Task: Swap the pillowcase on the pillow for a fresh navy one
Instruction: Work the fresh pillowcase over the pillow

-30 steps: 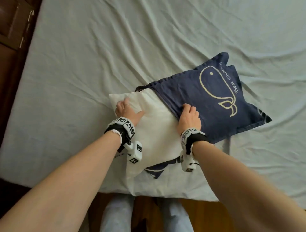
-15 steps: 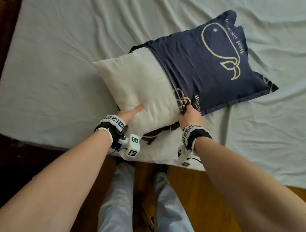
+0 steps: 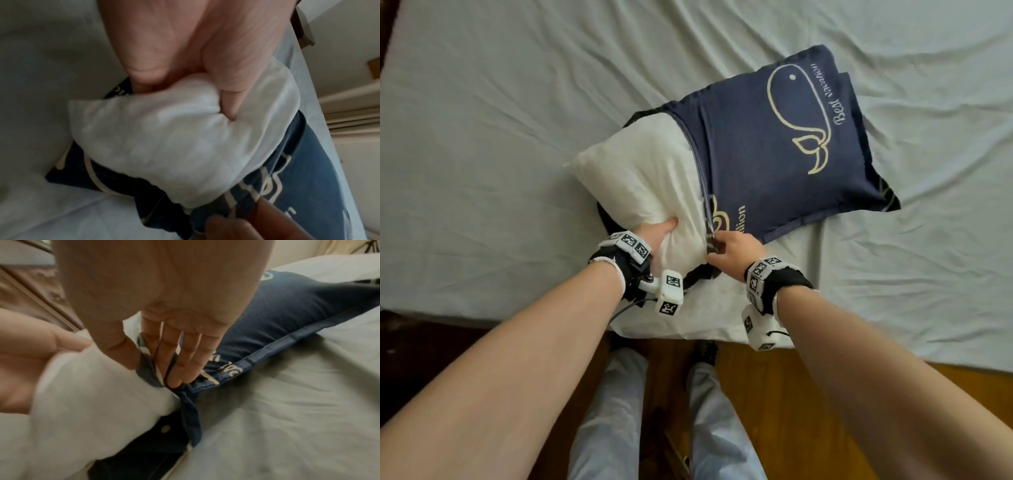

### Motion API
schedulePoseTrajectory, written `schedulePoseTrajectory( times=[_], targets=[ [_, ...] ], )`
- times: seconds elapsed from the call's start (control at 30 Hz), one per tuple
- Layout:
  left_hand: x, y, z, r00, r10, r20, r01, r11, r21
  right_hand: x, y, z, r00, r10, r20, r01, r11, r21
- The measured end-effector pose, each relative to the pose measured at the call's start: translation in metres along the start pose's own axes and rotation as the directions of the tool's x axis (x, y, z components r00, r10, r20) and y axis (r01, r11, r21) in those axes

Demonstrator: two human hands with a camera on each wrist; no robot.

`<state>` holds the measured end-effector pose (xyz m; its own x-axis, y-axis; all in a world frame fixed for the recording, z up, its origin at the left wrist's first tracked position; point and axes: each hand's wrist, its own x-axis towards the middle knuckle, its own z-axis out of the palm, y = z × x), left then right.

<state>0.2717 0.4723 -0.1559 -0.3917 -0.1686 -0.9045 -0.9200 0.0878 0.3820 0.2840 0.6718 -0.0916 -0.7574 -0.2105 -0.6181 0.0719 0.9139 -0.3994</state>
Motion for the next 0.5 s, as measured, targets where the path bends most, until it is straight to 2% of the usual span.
schedulePoseTrajectory(
  times=[0.1,0.17,0.2,0.27,0.33,0.4,0.5],
  targets=[
    [-0.018,0.014,-0.025,0.993,0.024,-0.119,-0.004,0.987,0.163,0.007,-0.021,0.002,0.996,-0.004,0.094,0.008,0.999,-0.032],
    [-0.029,0.026,-0.045,0.985,0.031,-0.168,0.018,0.959,0.282,0.016,-0.034,-0.005,0.996,0.05,0.074,-0.043,0.994,-0.097],
    [-0.029,0.032,-0.054,0.979,0.027,-0.203,0.03,0.962,0.272,0.022,-0.039,-0.011,0.997,0.082,-0.007,-0.082,0.989,-0.124],
    [-0.028,0.045,-0.072,0.956,0.016,-0.293,0.021,0.992,0.121,0.036,-0.053,-0.025,0.974,0.119,-0.194,-0.14,0.985,-0.1],
    [-0.015,0.057,-0.09,0.943,0.013,-0.333,-0.016,1.0,-0.007,0.056,-0.072,-0.04,0.946,0.122,-0.299,-0.139,0.99,-0.036],
    [0.01,0.064,-0.105,0.956,-0.007,-0.294,-0.003,1.0,-0.031,0.084,-0.091,-0.048,0.936,0.127,-0.33,-0.133,0.991,0.004],
    [0.097,0.048,-0.13,0.972,-0.07,-0.223,0.051,0.995,-0.09,0.127,-0.118,-0.056,0.93,0.198,-0.308,-0.194,0.98,0.045]
  ],
)
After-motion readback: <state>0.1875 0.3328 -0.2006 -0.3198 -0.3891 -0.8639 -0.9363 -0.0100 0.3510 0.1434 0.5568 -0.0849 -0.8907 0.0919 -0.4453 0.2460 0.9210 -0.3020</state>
